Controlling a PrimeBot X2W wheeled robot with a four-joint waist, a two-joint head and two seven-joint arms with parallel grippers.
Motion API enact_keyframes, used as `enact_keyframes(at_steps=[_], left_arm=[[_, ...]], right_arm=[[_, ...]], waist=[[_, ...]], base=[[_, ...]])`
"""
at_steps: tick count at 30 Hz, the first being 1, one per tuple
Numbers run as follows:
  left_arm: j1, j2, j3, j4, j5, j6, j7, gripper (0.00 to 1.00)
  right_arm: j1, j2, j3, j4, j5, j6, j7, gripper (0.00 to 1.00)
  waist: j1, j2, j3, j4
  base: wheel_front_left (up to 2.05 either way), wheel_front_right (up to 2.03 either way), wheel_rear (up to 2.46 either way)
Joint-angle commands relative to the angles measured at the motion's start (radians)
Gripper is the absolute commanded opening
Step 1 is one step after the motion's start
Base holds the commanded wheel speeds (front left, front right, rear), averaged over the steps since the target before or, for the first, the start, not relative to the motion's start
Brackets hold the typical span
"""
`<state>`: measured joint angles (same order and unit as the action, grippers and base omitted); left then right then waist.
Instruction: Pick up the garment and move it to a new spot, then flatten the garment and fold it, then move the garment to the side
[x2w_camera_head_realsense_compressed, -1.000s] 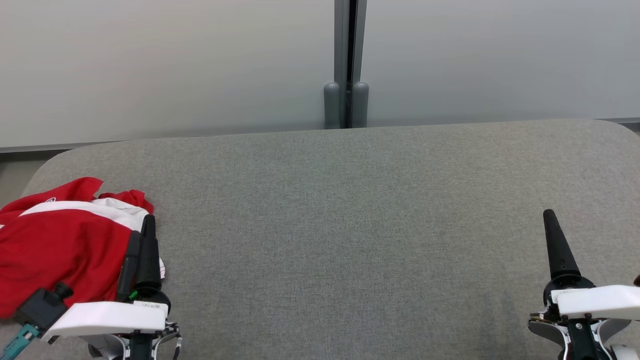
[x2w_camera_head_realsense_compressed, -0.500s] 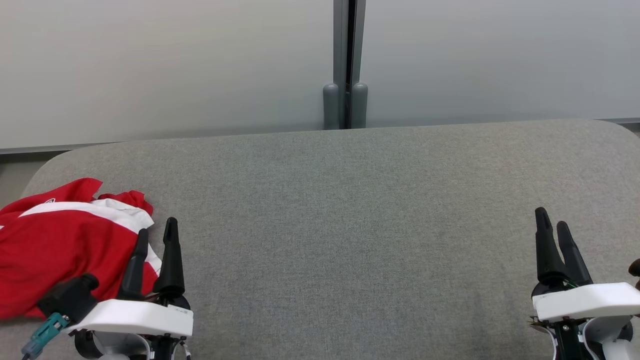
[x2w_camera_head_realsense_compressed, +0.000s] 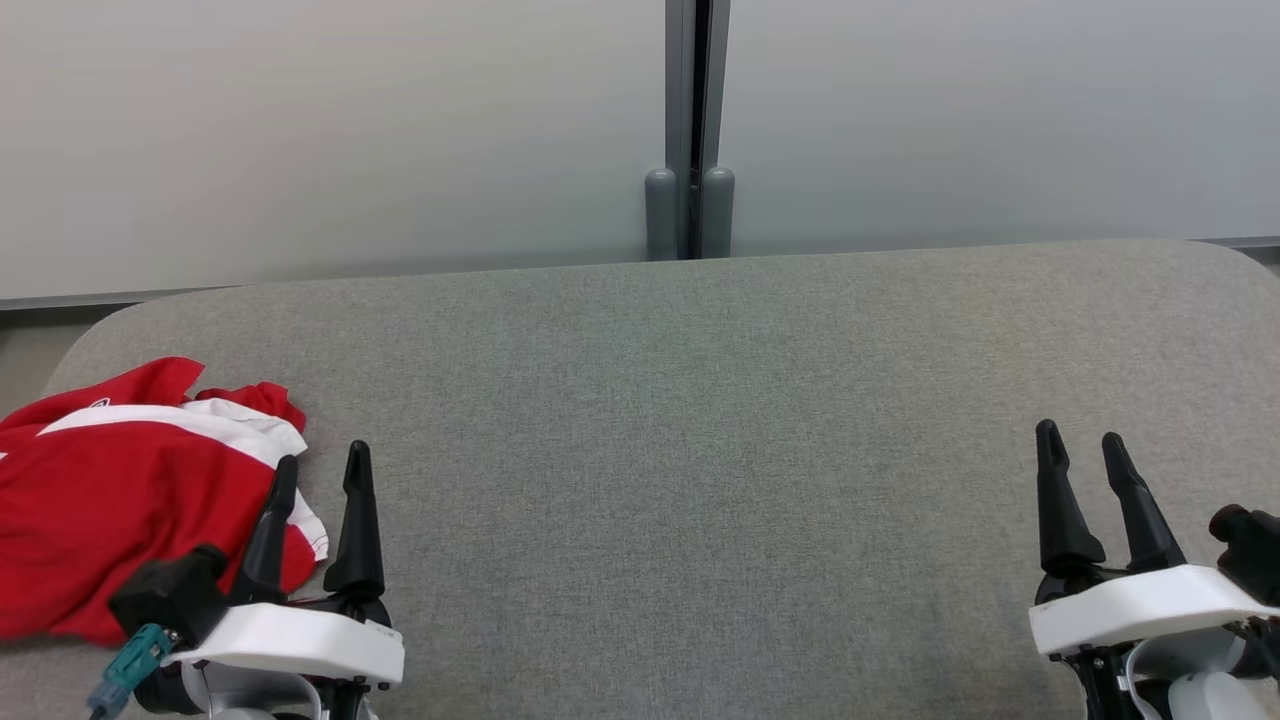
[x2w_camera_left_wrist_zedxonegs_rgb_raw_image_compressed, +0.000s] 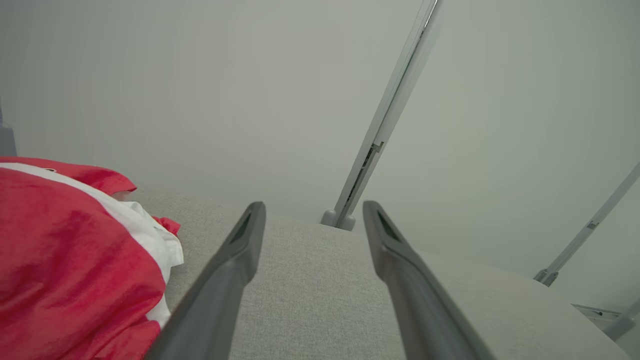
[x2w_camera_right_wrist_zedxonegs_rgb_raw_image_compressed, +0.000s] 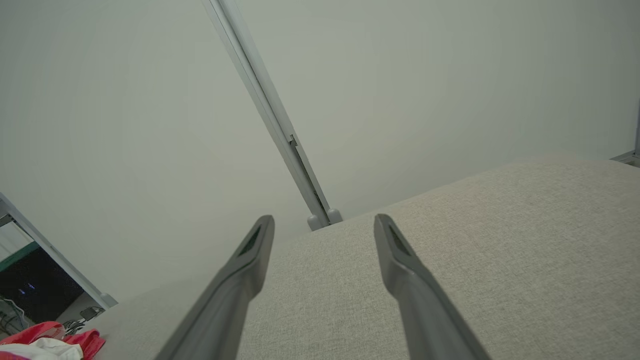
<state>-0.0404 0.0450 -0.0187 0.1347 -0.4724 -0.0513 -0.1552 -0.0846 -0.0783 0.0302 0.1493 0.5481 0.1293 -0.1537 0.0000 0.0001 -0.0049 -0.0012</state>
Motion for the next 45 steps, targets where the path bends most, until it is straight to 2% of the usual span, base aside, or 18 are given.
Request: enact_keyframes(at_steps=[1, 20, 45], left_arm=[[-0.001, 0.007, -0.001, -0.006, 0.034, 0.007, -0.011, 1.00], [0.003, 0.008, -0.015, -0.006, 0.195, 0.025, -0.052, 1.00], [0.000, 0.008, -0.031, -0.013, 0.373, 0.043, -0.103, 1.00]], right_arm=[[-0.022, -0.014, 0.006, 0.000, -0.040, 0.002, -0.014, 1.00], [-0.033, -0.036, 0.058, 0.012, -0.212, 0.002, -0.055, 1.00], [-0.042, -0.039, 0.083, 0.010, -0.377, 0.002, -0.106, 1.00]], waist=[[0.0000, -0.0001, 0.000, 0.001], [0.0000, -0.0001, -0.003, 0.008], [0.0000, -0.0001, -0.008, 0.012]], base=[[0.00, 0.00, 0.00], [0.00, 0.00, 0.00], [0.00, 0.00, 0.00]])
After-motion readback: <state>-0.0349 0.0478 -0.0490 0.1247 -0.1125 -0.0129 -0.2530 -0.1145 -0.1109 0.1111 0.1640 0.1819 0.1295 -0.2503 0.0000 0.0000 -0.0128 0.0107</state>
